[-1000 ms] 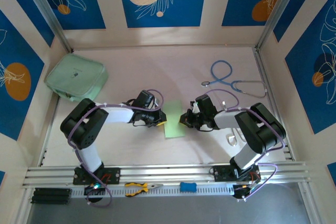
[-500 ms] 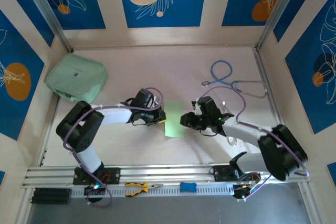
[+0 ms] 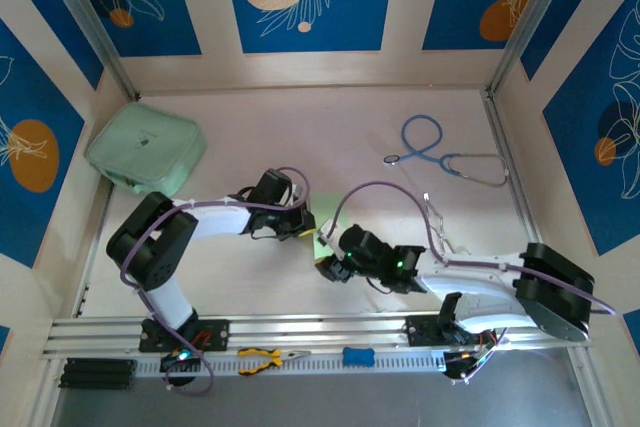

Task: Fold a paper plane with a square sheet of paper (pick it up from the middle)
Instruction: Third fold the triangle at the center of the table.

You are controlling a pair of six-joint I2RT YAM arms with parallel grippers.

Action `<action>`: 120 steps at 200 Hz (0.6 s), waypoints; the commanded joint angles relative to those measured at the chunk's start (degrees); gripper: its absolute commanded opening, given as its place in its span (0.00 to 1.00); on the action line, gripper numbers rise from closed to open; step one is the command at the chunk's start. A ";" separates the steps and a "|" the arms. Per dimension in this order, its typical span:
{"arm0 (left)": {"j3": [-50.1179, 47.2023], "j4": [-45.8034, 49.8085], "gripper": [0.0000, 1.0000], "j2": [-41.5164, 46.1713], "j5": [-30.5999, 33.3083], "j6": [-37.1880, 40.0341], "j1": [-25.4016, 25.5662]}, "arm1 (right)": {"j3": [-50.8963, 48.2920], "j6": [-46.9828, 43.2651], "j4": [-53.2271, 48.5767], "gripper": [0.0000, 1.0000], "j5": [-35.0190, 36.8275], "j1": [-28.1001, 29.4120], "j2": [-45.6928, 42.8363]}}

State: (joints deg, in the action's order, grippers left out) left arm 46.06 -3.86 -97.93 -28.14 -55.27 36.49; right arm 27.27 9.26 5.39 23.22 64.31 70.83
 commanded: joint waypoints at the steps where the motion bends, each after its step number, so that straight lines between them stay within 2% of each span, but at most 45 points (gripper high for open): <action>1: 0.67 0.48 0.00 1.29 -0.98 -0.16 -0.78 | 0.67 -10.34 5.79 0.54 9.45 3.50 3.94; 35: 0.43 1.02 0.00 1.66 -0.56 0.13 -0.72 | 1.13 -15.36 10.27 0.53 14.26 6.29 8.28; 90: -0.60 -1.03 0.00 2.26 -0.91 -1.92 -0.74 | 1.97 -17.11 16.17 0.58 22.18 9.23 15.27; 120: -1.32 -1.85 0.00 2.83 -0.82 -2.75 -0.73 | 1.08 -18.54 19.85 0.58 23.05 10.20 18.19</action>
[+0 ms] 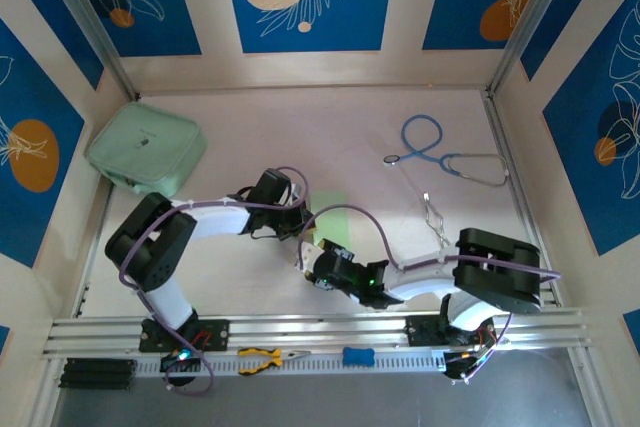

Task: Fold a paper plane with a square sheet of paper (pick it up from the middle)
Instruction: Third fold the triangle at the center of the table.

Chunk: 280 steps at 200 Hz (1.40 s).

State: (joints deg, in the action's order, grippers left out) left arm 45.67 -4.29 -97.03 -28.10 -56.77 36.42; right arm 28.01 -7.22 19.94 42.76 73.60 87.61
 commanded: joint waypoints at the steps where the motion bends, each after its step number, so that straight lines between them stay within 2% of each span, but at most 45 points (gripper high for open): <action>1: -0.93 -1.46 0.00 1.94 -0.89 -1.24 -0.66 | 0.32 -2.08 5.42 0.58 3.53 0.97 1.46; 51: -1.31 -2.09 0.00 1.94 -0.95 -1.60 -0.65 | -0.63 -3.43 8.19 0.55 9.43 1.14 2.14; 111: -0.70 -1.68 0.00 1.54 -1.11 -1.21 -0.78 | -1.63 2.04 2.08 0.44 7.00 0.71 -1.75; 201: -0.95 -1.77 0.00 1.52 -1.00 -1.17 -0.90 | -3.39 4.08 3.37 0.26 5.68 -0.46 -4.13; 280: -1.31 -2.65 0.00 1.19 -1.25 -1.34 -0.98 | -5.34 7.51 2.56 0.11 -0.29 -2.91 -8.72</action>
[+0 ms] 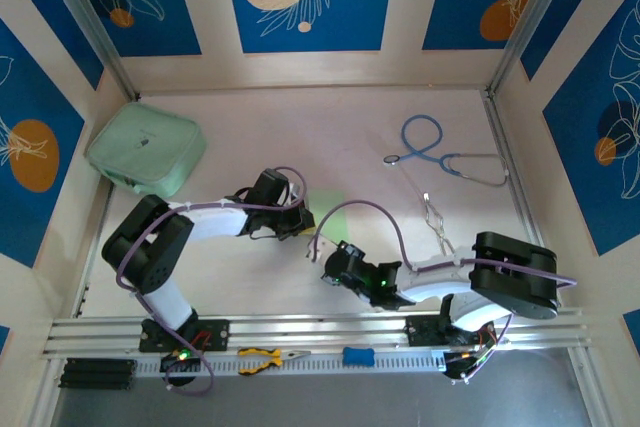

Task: Fold a paper plane with a square sheet of paper (pick it up from the middle)
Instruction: Third fold the triangle at the center of the table.

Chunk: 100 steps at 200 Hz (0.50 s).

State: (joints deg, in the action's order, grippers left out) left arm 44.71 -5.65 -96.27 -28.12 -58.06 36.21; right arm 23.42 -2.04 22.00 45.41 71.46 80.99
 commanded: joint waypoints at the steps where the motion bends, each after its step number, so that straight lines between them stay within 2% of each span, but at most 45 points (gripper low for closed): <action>1: -0.34 -1.29 0.00 0.40 -1.19 -0.09 -0.77 | -0.75 2.36 0.50 0.12 -2.99 -0.83 -2.12; 46: -0.42 -1.64 0.00 0.33 -1.33 -0.30 -0.74 | -0.24 3.10 0.55 0.18 -5.20 -1.84 -2.00; 100: -0.41 -1.73 0.00 0.16 -1.42 -0.30 -0.75 | 0.95 3.26 -0.15 0.15 -6.27 -2.81 -1.01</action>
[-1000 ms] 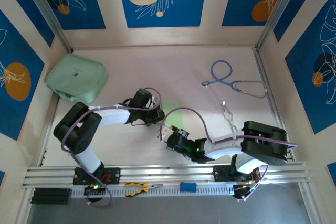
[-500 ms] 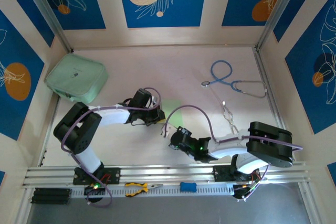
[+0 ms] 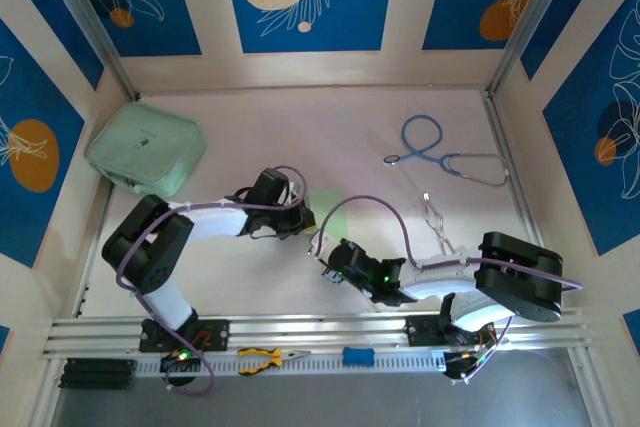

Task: Fold a paper plane with a square sheet of paper (pick it up from the middle)
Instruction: Third fold the triangle at the center of the table.

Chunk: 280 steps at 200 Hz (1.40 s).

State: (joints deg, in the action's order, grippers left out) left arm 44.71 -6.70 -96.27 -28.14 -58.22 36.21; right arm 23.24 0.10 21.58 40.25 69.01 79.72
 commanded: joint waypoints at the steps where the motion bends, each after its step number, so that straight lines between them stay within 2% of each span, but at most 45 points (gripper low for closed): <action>1: -0.41 -0.68 0.00 0.18 -1.35 -0.14 -0.77 | 1.11 1.13 0.28 0.15 -1.12 -0.41 0.26; 60: -0.41 -0.08 0.00 0.54 -1.13 0.37 -0.79 | 1.04 3.79 -1.46 0.04 -3.97 -1.20 -1.39; 75: -0.20 0.88 0.06 1.05 -0.59 1.02 -1.00 | 1.09 5.39 -2.27 0.03 -7.10 -1.90 -2.19; 107: 0.49 6.37 0.29 3.68 2.44 3.99 -1.92 | 1.79 10.45 -5.40 0.02 -14.14 -3.90 -3.97; 127: 1.45 10.67 0.40 5.87 4.38 6.41 -2.76 | 2.86 15.12 -9.20 0.02 -22.53 -7.31 -5.30; 145: 2.61 14.47 0.44 7.78 6.25 8.55 -3.49 | 3.99 19.23 -12.12 0.02 -31.25 -11.27 -6.06; 173: 4.25 17.61 0.44 9.51 6.84 11.14 -4.36 | 4.23 22.49 -12.59 0.02 -41.76 -15.61 -6.74; 213: 7.90 17.40 0.37 7.83 2.27 14.86 -4.44 | 6.21 26.25 -13.58 0.02 -51.24 -19.34 -4.81; 245: 11.09 15.95 0.25 4.12 -0.79 15.65 -4.43 | 8.77 29.91 -15.32 0.02 -51.90 -20.33 -1.57; 280: 14.99 16.04 0.18 -2.25 -3.53 16.56 -4.33 | 10.51 34.89 -12.00 0.03 -52.62 -20.72 3.23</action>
State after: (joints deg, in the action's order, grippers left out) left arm 56.77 8.32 -94.52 -28.25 -43.88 32.29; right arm 32.03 30.17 8.60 -9.87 48.53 80.16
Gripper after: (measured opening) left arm 0.198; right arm 0.063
